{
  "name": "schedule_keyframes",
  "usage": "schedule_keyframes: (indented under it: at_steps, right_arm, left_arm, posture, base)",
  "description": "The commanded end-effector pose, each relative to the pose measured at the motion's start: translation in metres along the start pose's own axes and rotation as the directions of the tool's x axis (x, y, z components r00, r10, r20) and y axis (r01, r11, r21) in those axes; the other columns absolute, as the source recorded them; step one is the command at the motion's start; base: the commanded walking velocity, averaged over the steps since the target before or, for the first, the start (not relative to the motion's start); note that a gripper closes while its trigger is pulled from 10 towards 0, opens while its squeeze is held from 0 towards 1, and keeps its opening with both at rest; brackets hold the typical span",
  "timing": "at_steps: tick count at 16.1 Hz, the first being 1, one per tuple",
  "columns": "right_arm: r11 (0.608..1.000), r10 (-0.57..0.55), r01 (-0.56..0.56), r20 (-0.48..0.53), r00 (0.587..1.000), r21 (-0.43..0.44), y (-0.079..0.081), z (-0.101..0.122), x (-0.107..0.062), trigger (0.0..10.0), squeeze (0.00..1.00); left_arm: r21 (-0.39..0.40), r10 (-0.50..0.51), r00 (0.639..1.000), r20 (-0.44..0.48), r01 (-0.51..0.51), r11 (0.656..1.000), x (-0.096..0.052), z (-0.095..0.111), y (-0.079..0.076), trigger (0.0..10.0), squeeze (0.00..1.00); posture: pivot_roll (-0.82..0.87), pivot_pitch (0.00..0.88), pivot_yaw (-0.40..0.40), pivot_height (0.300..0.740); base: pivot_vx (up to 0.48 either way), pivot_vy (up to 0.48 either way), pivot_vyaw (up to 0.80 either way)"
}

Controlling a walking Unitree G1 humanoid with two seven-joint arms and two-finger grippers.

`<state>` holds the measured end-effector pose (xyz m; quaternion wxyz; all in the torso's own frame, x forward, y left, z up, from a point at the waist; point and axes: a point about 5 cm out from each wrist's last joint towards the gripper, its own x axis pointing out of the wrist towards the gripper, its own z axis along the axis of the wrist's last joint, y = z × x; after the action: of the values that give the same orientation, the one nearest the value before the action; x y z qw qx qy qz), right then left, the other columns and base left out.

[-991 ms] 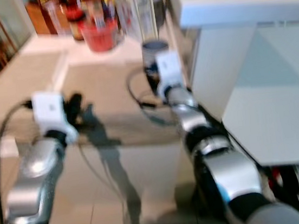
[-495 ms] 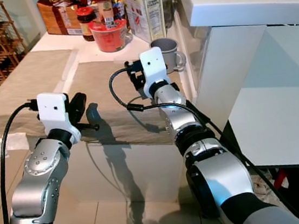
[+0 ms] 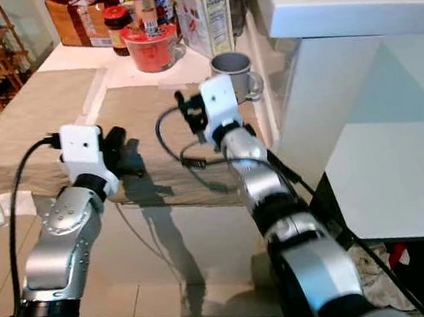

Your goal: Setting the table

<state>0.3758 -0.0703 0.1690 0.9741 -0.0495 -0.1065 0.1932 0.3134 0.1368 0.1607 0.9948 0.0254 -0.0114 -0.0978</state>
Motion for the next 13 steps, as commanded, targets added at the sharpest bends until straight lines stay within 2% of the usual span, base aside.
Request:
schedule_keyframes:
  at_steps: [1,4,5,7,12,13]
  right_arm:
    - [1.000,0.011,-0.011,0.018,1.000,-0.017,-0.001,0.005,0.000,10.0,0.00]
    - [0.995,-0.017,0.018,-0.014,1.000,0.100,-0.002,-0.003,-0.011,10.0,0.00]
    - [0.998,0.024,-0.025,0.007,1.000,0.051,0.005,-0.002,-0.019,10.0,0.00]
    - [0.999,0.024,-0.024,0.005,1.000,0.047,0.005,-0.003,-0.022,10.0,0.00]
    - [0.999,0.010,-0.009,-0.026,1.000,0.032,0.003,-0.001,-0.023,10.0,0.00]
    - [1.000,0.004,-0.004,-0.018,1.000,0.019,0.003,0.001,-0.023,10.0,0.00]
  left_arm:
    - [-0.002,-0.021,1.000,0.003,0.022,1.000,0.003,0.001,-0.004,10.0,0.00]
    - [0.001,-0.026,1.000,0.006,0.026,1.000,0.007,0.002,-0.003,10.0,0.00]
    - [-0.010,-0.020,1.000,0.015,0.020,1.000,0.007,0.002,-0.002,10.0,0.00]
    - [-0.007,-0.017,1.000,0.016,0.017,1.000,0.008,0.002,0.000,10.0,0.00]
    - [0.018,-0.032,0.999,0.018,0.032,0.999,0.010,0.002,0.000,10.0,0.00]
    - [0.014,-0.032,0.999,0.024,0.032,0.999,0.011,0.004,-0.001,10.0,0.00]
  posture:
    - [-0.07,0.000,0.027,0.736]
    - [-0.06,0.000,0.016,0.736]
    - [-0.05,0.000,0.016,0.736]
    - [-0.06,0.000,0.020,0.736]
    - [-0.06,0.000,0.027,0.736]
    - [-0.06,0.000,0.026,0.736]
  base:
    - [0.000,0.000,0.00]
    - [0.000,0.000,0.00]
    - [0.000,0.000,0.00]
    - [0.000,0.240,0.00]
    - [0.000,0.480,-0.65]
    - [0.000,0.000,0.00]
